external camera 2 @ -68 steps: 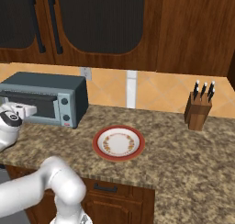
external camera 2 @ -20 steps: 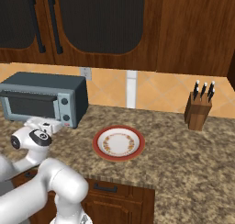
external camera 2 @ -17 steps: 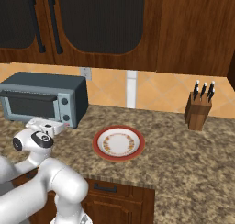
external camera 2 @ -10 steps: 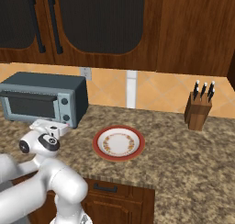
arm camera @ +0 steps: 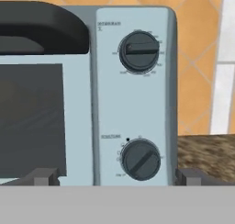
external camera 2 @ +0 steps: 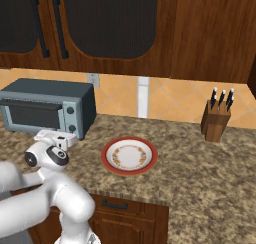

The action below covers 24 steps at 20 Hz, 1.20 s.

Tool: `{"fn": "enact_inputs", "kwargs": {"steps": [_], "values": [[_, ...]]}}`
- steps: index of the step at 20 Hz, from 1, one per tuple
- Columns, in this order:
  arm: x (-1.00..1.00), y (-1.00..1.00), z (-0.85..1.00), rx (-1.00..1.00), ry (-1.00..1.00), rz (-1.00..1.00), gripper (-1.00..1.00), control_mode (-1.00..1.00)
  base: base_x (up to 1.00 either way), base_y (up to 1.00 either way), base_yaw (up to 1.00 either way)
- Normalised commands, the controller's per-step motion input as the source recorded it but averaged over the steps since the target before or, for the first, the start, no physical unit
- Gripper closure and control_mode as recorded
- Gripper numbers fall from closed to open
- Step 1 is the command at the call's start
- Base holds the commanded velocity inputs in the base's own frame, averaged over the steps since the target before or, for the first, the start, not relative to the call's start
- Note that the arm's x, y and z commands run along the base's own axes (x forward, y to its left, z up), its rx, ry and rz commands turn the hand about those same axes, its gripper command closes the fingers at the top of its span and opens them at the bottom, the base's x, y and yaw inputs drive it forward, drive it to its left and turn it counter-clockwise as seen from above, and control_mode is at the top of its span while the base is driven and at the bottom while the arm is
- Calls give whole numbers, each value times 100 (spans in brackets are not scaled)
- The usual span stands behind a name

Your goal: Pick up the kebab skewer and baguette bread, and place them inside the toaster oven. Close the toaster oven door and start by setting the timer.

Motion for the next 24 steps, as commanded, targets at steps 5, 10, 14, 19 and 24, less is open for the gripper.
{"fn": "enact_inputs", "kwargs": {"steps": [5,10,14,19,24], "values": [[2,-6,0,0,0,1,-100,-100,0,0,0],[8,-10,0,0,0,0,-100,-100,0,0,0],[17,-5,0,0,0,0,-100,-100,0,0,0],[15,-1,-4,0,0,0,-100,-100,0,0,0],[6,-1,-9,0,0,0,-100,-100,0,0,0]]}}
